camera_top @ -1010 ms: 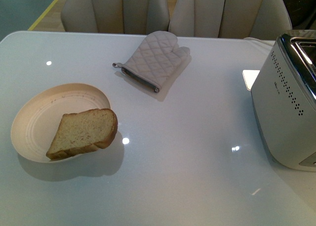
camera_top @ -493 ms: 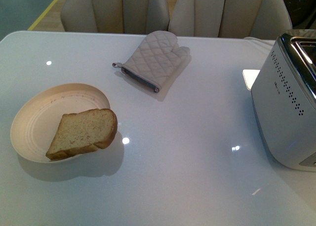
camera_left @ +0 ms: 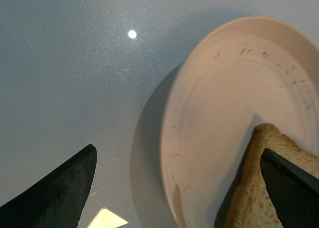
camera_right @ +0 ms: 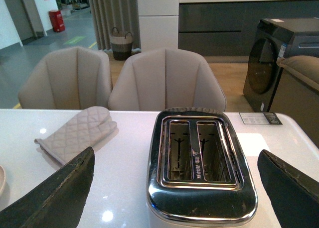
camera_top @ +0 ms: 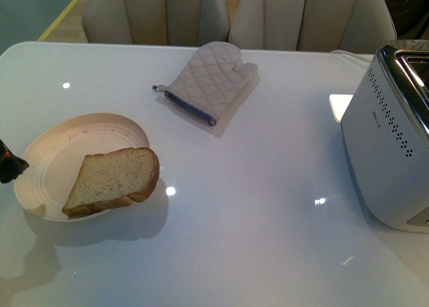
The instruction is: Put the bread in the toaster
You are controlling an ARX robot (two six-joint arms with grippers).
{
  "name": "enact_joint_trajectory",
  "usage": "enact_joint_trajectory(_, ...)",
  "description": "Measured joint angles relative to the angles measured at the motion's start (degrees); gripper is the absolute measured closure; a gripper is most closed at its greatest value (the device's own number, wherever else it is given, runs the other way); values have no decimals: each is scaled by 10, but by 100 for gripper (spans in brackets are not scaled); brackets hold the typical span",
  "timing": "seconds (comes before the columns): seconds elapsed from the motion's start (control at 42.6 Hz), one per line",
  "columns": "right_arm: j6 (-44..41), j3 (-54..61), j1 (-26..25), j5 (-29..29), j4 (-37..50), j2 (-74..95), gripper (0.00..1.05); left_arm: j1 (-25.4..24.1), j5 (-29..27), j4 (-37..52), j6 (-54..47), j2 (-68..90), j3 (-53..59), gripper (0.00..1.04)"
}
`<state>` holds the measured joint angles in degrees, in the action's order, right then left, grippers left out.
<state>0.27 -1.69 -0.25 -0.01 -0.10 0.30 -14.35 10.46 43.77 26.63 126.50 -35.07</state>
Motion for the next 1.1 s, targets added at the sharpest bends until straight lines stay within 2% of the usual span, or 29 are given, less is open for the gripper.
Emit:
enact_joint_trajectory(0.235, 0, 0, 0, 0, 0, 0, 9, 8, -22, -6, 2, 70, -37, 7)
enact_joint_trajectory(0.282, 0, 0, 0, 0, 0, 0, 9, 13, -29, -10, 3, 80, -45, 12)
enact_joint_trajectory(0.54, 0, 0, 0, 0, 0, 0, 9, 43, -50, -28, 20, 103, -75, 59)
enact_joint_trajectory(0.752, 0, 0, 0, 0, 0, 0, 9, 72, -54, -33, 49, 104, -71, 85)
enact_joint_trajectory(0.893, 0, 0, 0, 0, 0, 0, 9, 104, -49, -20, 89, 103, -59, 99)
enact_joint_trajectory(1.104, 0, 0, 0, 0, 0, 0, 9, 205, -60, 5, 177, 97, -24, 100)
